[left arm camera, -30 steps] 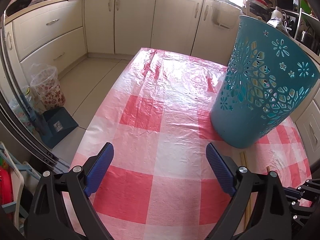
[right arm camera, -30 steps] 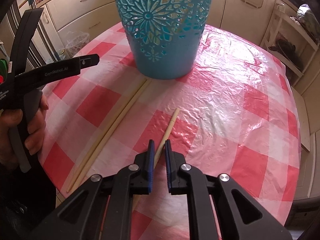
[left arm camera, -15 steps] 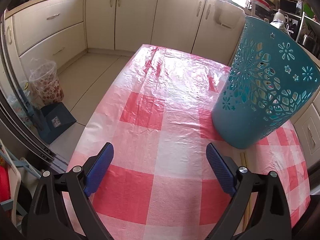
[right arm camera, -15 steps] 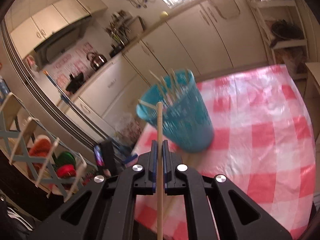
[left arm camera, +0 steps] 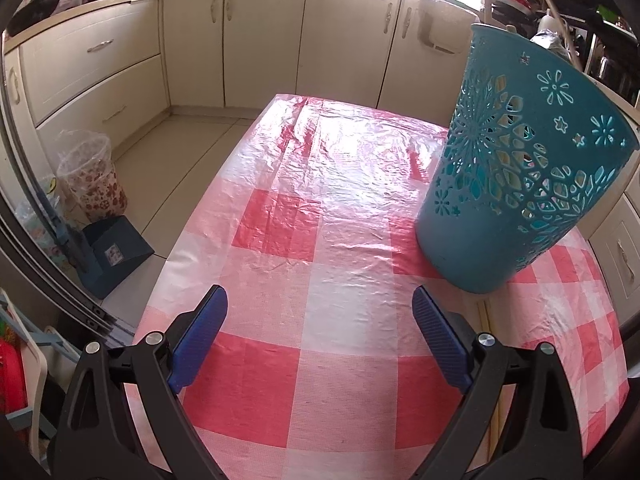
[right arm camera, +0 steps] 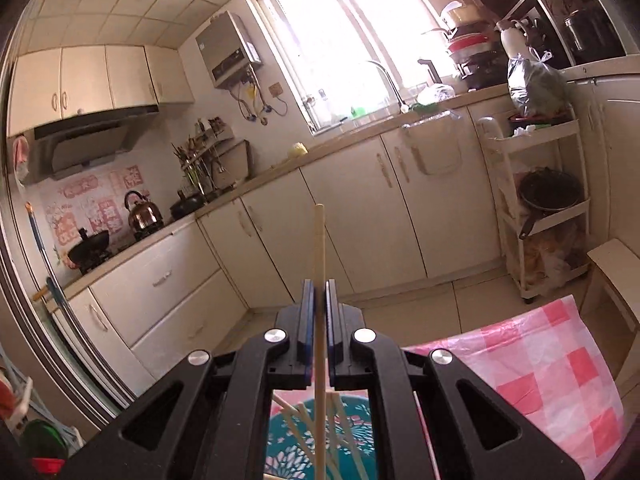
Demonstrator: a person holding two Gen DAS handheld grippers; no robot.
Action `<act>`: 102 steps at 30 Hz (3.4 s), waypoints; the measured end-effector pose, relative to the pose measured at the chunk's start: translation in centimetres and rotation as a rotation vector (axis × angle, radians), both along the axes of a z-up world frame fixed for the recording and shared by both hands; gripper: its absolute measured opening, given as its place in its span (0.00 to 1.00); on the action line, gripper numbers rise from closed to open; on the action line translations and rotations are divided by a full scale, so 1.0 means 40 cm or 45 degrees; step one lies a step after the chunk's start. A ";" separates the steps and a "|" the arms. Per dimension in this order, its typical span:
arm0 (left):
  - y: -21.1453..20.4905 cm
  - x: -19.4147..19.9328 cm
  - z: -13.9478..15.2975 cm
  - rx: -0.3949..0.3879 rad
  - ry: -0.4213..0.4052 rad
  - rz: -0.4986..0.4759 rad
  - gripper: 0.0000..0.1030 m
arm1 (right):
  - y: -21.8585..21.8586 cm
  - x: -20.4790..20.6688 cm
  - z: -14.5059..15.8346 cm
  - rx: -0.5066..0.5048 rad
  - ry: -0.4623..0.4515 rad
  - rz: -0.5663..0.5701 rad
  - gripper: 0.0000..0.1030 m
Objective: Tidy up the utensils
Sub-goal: 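Lift the chopstick with the right tool over the basket and release, then bring the right tool back down to the chopsticks on the table, then close the left tool on another wooden chopstick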
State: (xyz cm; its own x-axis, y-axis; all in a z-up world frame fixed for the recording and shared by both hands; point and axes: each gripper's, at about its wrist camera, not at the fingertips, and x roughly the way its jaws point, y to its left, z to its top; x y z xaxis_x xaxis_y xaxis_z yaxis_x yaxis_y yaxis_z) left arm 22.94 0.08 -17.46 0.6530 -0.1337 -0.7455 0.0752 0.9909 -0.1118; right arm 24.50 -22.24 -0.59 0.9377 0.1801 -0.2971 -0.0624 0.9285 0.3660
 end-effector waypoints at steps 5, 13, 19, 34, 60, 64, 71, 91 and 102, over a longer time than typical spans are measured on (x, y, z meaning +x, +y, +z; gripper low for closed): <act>0.010 0.002 0.001 -0.028 0.003 0.006 0.87 | 0.011 -0.056 -0.041 -0.080 0.044 0.039 0.18; 0.019 0.006 -0.003 -0.030 0.012 0.022 0.87 | 0.019 -0.241 0.026 -0.212 -0.060 0.049 0.34; 0.018 0.006 -0.005 -0.024 0.015 0.028 0.87 | 0.045 -0.381 -0.135 -0.278 0.214 0.103 0.40; 0.009 0.006 -0.008 -0.006 0.023 0.018 0.88 | 0.154 -0.241 -0.403 -0.388 0.732 0.179 0.30; -0.181 -0.077 -0.014 0.115 0.072 -0.306 0.88 | -0.051 -0.296 -0.403 -0.384 0.744 0.149 0.21; -0.227 -0.079 -0.018 0.158 0.102 -0.315 0.83 | -0.055 -0.302 -0.400 -0.341 0.737 0.167 0.24; -0.266 -0.083 -0.029 0.201 0.110 -0.315 0.45 | -0.059 -0.311 -0.398 -0.307 0.737 0.189 0.30; -0.281 -0.083 -0.027 0.188 0.083 -0.387 0.12 | -0.057 -0.315 -0.398 -0.268 0.711 0.193 0.41; -0.229 -0.112 0.002 0.075 0.117 -0.421 0.04 | -0.043 -0.312 -0.398 -0.309 0.700 0.197 0.45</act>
State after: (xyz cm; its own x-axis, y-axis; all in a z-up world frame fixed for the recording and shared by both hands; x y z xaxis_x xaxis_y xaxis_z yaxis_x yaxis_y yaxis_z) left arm 18.45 -9.06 -17.40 0.5110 -0.2821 -0.8120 0.3856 0.9195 -0.0767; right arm 12.02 -23.95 -16.51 0.6045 0.1682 -0.7786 -0.0651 0.9846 0.1622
